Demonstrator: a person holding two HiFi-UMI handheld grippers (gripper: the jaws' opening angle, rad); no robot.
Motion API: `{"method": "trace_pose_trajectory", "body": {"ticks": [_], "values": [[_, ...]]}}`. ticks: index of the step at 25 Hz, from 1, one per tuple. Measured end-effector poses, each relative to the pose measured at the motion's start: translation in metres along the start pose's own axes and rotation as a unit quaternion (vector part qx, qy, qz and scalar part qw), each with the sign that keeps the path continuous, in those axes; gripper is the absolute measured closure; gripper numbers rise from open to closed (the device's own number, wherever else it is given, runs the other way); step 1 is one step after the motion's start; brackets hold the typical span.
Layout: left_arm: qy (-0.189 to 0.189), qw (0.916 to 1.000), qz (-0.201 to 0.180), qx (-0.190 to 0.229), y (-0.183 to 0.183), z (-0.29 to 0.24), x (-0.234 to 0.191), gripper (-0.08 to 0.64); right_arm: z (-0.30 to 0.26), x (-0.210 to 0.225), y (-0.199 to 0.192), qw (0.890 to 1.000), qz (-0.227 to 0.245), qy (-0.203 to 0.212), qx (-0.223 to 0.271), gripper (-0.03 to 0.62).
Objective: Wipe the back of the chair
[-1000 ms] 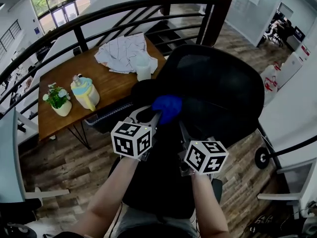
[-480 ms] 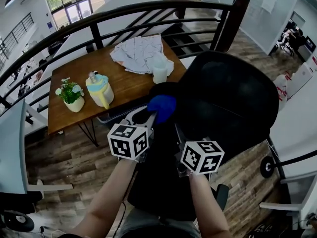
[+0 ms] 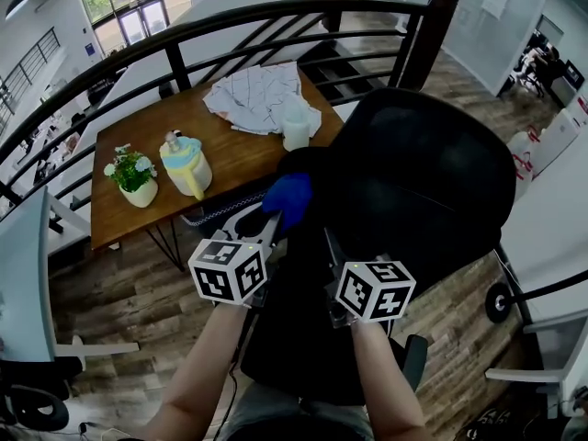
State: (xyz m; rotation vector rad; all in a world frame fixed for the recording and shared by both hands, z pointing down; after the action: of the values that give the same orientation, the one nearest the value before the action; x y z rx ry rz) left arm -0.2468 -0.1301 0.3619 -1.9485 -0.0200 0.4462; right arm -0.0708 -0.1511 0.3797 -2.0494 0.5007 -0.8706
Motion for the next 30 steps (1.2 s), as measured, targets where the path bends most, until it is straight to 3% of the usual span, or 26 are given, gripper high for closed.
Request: {"method": "trace_pose_trajectory", "body": {"ticks": [10,18,24,30], "values": [[-0.031,0.9994,0.012,-0.012,-0.023,0.012,0.036,0.482,0.043,0.017,-0.010,0.999,-0.020,-0.033,0.024,0.563],[-0.085,0.9957,-0.006,-0.036,-0.040,-0.006,0.092,0.482,0.097,0.045,-0.017,0.995,-0.029,-0.077,0.051,0.563],[-0.151,0.9861,-0.033,-0.059,-0.052,-0.035,0.155,0.482,0.146,0.077,-0.028,0.990,-0.051,-0.109,0.074,0.564],[-0.221,0.9706,-0.037,-0.089,-0.069,-0.067,0.219,0.482,0.197,0.115,-0.043,0.978,-0.087,-0.166,0.096,0.563]]}}
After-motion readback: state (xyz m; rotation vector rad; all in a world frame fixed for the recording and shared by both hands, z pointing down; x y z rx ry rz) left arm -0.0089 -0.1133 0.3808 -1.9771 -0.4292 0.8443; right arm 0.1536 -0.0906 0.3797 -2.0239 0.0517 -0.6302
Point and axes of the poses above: the fingertips, and each gripper's own axes: z backward along the fingers, x to its right, y out of its top, the point moved 7 cm from there along z, backward along the fingers, and after that the axes turned 8 degrees about -x, right-handed, at the moved point
